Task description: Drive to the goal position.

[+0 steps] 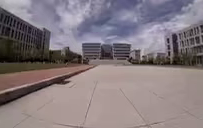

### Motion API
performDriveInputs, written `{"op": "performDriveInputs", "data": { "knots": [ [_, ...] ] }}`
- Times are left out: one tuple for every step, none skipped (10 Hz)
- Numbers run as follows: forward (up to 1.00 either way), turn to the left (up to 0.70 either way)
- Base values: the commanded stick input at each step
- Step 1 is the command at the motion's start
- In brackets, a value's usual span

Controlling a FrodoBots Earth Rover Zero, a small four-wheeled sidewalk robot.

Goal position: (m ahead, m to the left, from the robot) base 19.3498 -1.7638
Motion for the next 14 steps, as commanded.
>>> {"op": "performDriveInputs", "data": {
  "knots": [
    [1.00, -0.13],
    [1.00, -0.40],
    [1.00, -0.40],
    [1.00, -0.40],
    [1.00, -0.40],
    [1.00, -0.39],
    [1.00, -0.30],
    [1.00, -0.12],
    [1.00, 0.00],
    [1.00, 0.00],
    [1.00, 0.00],
    [1.00, 0.00],
    [1.00, 0.00],
    [1.00, 0.00]
  ]
}}
